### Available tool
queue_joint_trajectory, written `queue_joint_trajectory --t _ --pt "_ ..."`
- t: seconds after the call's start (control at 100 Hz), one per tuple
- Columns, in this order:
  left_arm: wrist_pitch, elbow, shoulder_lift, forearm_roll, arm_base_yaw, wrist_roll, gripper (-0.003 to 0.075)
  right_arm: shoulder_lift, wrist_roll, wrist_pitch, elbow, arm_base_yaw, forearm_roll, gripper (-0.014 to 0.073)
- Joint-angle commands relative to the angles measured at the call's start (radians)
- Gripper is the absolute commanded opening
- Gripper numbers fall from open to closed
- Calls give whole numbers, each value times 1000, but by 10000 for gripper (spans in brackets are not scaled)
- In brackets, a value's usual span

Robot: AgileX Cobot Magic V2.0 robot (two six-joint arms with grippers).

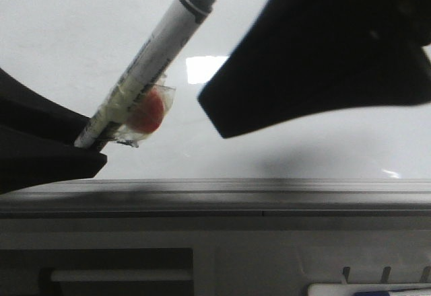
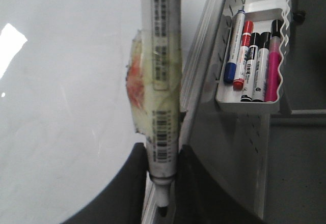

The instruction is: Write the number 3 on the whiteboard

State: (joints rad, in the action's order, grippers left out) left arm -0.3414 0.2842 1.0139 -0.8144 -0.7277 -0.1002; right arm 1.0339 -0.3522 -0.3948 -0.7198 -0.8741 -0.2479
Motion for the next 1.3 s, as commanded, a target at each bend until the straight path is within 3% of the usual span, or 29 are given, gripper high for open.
queue_joint_trajectory --t 0.0,0.6,0.7,0.84,1.01,1.08,1.2,1.29 --pt "-49 31 -10 9 -6 -3 -21 13 -11 73 -65 -4 8 512" --pt "-160 33 77 9 -6 -3 -20 87 -11 58 -134 -62 17 502" --pt "-160 33 77 9 -6 -3 -21 90 -11 68 -134 -62 17 381" --pt "-164 33 77 9 -6 -3 -20 90 -11 63 -134 -60 20 -62" --pt "-162 33 77 23 -6 -3 -11 90 -11 60 -134 -60 20 -62" --pt "-162 33 77 28 -6 -3 67 90 -11 61 -134 -60 20 -62" --pt "-166 33 70 85 -6 -3 344 90 -11 57 -134 -60 20 -62" --pt "-160 33 44 128 -6 -3 468 90 -11 54 -134 -60 20 -62"
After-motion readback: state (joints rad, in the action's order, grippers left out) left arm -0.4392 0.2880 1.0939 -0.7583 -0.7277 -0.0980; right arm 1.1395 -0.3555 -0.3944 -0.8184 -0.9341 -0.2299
